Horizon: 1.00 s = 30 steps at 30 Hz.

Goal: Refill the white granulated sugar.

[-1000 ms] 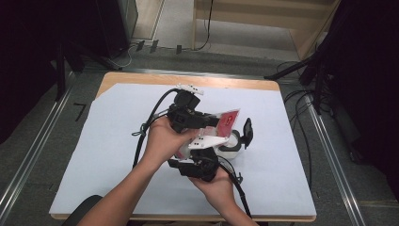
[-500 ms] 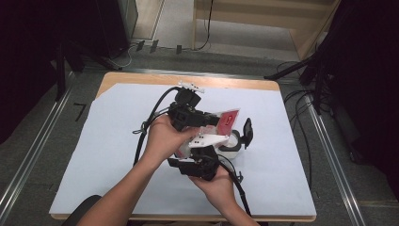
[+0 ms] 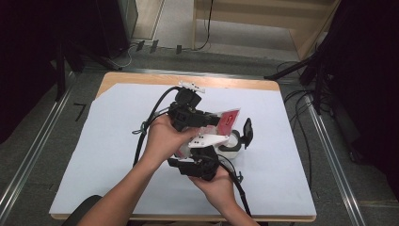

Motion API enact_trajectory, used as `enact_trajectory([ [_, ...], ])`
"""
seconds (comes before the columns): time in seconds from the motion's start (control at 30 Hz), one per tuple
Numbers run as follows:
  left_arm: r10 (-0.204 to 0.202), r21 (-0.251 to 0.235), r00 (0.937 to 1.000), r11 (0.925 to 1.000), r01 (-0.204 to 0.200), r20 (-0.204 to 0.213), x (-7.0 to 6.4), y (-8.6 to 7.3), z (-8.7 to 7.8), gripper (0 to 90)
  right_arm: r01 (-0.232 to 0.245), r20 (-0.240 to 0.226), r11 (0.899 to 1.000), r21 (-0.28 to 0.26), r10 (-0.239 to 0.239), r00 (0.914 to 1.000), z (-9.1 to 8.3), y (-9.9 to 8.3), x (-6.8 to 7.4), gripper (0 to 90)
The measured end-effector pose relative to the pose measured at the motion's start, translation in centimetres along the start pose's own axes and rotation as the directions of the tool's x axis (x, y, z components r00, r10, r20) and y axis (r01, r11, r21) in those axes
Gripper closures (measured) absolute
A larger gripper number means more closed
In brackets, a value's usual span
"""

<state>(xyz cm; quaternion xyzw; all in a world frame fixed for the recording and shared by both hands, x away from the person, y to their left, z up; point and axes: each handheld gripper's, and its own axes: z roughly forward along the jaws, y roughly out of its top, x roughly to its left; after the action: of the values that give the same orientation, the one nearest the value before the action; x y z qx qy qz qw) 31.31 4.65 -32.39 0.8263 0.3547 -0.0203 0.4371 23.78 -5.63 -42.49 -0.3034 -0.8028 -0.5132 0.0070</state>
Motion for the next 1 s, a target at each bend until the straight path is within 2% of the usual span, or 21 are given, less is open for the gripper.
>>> enact_trajectory([
  [0.5,0.013,0.003,0.9999,0.9999,-0.013,-0.009,-0.1,-0.2,0.14,78.8,0.017,0.008,1.0,0.003,-0.017,0.9998,0.12,-0.21,-0.1,63.9],
  [1.0,0.012,-0.001,0.9999,0.9999,-0.012,-0.007,-0.06,-0.3,0.43,78.7,0.012,0.015,1.0,0.011,-0.012,0.9998,0.17,-0.41,-0.31,63.9],
])
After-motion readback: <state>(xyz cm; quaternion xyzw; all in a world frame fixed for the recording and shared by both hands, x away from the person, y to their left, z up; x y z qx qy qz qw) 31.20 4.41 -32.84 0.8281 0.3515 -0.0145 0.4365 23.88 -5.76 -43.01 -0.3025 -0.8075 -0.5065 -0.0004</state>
